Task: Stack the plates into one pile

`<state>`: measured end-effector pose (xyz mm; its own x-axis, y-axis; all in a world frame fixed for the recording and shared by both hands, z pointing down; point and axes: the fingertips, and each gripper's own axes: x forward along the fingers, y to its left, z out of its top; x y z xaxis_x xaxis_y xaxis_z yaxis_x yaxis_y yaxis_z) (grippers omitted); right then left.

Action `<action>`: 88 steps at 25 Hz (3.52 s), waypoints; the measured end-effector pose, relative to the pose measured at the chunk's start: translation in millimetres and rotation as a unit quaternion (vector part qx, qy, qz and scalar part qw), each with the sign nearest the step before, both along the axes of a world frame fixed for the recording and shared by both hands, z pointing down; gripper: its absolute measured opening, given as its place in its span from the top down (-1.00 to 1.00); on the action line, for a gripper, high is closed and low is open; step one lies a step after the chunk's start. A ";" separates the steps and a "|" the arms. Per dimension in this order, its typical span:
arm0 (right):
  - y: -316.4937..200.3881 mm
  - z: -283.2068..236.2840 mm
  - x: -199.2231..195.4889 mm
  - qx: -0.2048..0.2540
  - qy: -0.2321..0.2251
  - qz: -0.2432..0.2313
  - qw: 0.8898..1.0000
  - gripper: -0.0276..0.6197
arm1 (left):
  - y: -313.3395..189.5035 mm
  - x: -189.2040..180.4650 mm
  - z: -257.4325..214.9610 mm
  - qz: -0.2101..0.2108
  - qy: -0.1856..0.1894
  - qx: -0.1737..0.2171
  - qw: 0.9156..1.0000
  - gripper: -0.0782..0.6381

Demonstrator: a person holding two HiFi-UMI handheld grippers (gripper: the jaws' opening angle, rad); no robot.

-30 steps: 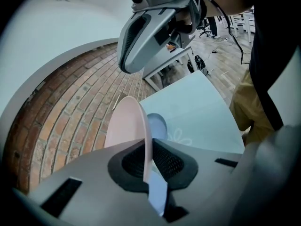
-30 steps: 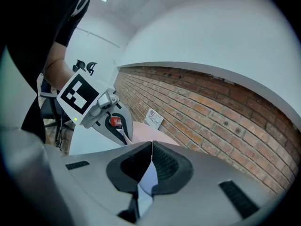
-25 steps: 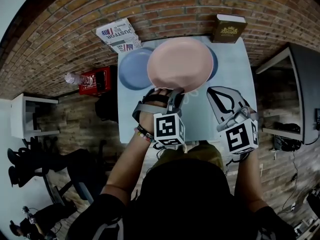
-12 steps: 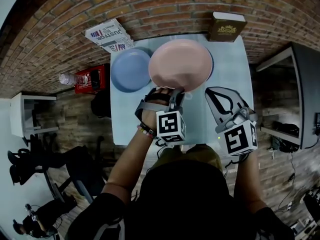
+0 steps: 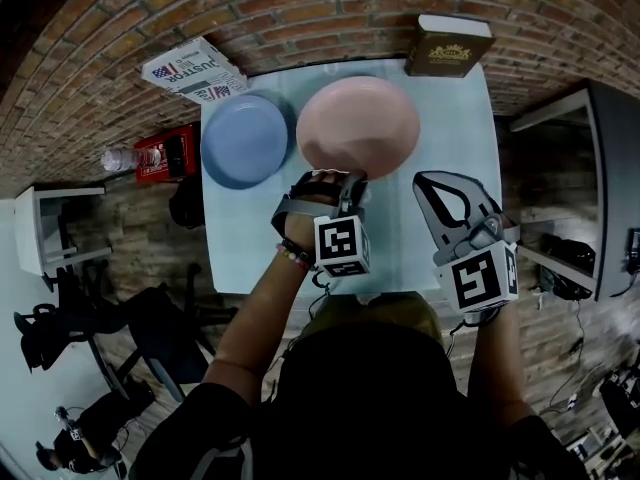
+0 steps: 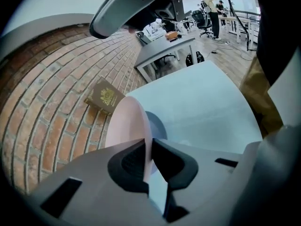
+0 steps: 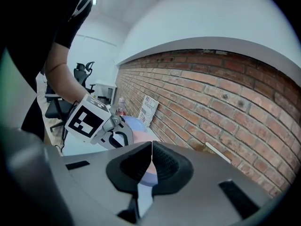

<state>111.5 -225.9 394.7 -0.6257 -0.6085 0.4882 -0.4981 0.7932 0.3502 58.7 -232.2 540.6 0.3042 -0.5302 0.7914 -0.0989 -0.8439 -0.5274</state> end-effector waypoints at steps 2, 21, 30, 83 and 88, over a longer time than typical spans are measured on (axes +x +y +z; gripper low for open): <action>-6.0 5.2 3.4 -0.005 -0.003 0.001 1.000 0.81 | -6.7 2.0 8.7 -0.002 0.001 0.000 1.000 0.67; -34.5 28.9 28.9 -0.029 0.004 0.000 1.000 0.81 | -27.1 14.8 50.6 -0.010 -0.015 -0.046 0.999 0.68; -42.9 33.3 37.6 -0.035 0.008 0.003 0.999 0.81 | -26.2 26.9 72.8 -0.012 -0.012 -0.069 0.997 0.69; 26.6 -49.9 -39.7 0.054 -0.013 -0.033 0.998 0.81 | 12.7 -45.9 -102.3 -0.112 0.084 0.058 0.988 0.70; 42.7 -59.1 -56.9 0.064 -0.013 -0.038 0.997 0.81 | 29.9 -52.0 -134.0 -0.113 0.124 0.069 0.984 0.72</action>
<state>54.6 -183.2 335.6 -0.6842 -0.6151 0.3918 -0.4488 0.7786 0.4386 6.6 -202.4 406.7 0.3409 -0.7032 0.6240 -0.4145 -0.7082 -0.5716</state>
